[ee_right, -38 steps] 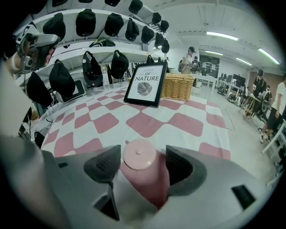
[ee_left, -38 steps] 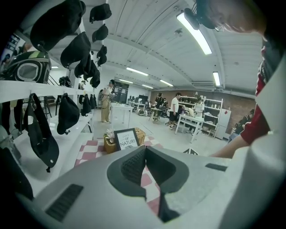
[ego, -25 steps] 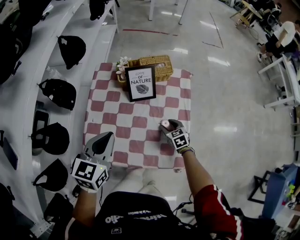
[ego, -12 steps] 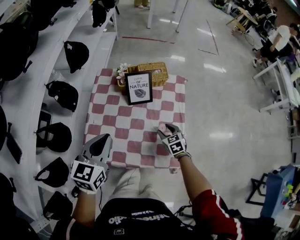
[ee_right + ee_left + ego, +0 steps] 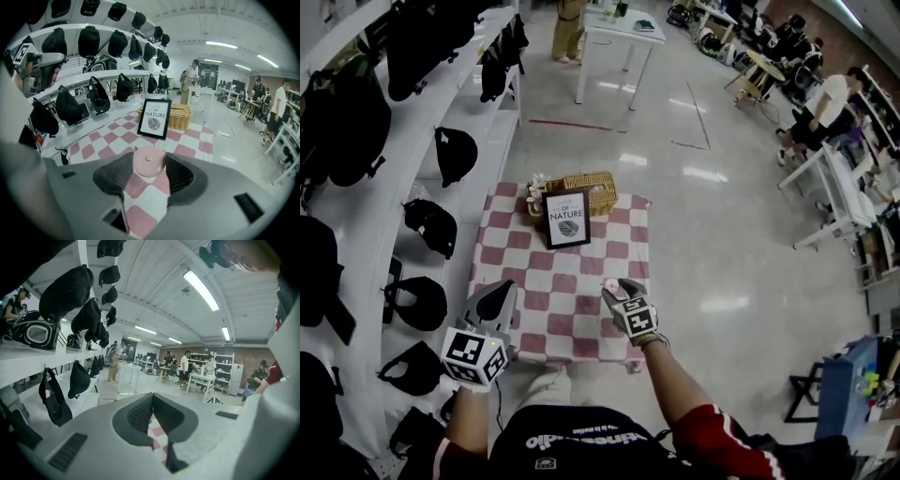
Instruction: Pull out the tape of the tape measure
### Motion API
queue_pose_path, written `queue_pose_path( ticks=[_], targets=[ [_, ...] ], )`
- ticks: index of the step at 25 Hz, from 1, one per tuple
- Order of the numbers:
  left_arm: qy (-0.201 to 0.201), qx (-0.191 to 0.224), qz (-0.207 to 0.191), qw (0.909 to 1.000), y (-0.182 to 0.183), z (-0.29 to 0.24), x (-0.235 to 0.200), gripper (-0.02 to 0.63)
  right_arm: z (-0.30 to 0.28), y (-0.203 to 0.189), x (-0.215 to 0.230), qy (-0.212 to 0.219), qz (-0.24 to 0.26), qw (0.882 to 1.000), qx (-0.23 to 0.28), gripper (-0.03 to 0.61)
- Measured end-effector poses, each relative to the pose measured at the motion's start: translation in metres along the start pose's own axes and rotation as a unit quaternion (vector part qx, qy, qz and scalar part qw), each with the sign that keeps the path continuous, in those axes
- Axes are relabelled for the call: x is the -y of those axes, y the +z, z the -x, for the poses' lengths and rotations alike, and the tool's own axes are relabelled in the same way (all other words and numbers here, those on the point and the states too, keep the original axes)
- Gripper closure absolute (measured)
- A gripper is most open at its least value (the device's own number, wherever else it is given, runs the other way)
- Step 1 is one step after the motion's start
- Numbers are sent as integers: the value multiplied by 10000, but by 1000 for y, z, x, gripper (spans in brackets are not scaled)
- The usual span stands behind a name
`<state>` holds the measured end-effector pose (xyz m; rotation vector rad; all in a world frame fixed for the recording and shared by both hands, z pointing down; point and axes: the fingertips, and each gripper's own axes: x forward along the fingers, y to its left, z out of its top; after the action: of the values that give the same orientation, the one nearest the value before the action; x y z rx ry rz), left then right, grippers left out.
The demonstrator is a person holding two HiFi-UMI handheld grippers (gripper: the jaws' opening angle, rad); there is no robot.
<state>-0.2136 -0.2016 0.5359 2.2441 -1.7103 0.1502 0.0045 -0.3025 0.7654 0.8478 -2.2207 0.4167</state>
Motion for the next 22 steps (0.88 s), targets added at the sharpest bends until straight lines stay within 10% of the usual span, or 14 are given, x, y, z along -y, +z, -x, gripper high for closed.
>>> queue_pose_path(
  ticks=[22],
  targets=[
    [-878, 579, 38, 9944, 65, -18, 3, 609, 105, 127, -10, -315, -620, 9916, 1088, 354]
  ],
)
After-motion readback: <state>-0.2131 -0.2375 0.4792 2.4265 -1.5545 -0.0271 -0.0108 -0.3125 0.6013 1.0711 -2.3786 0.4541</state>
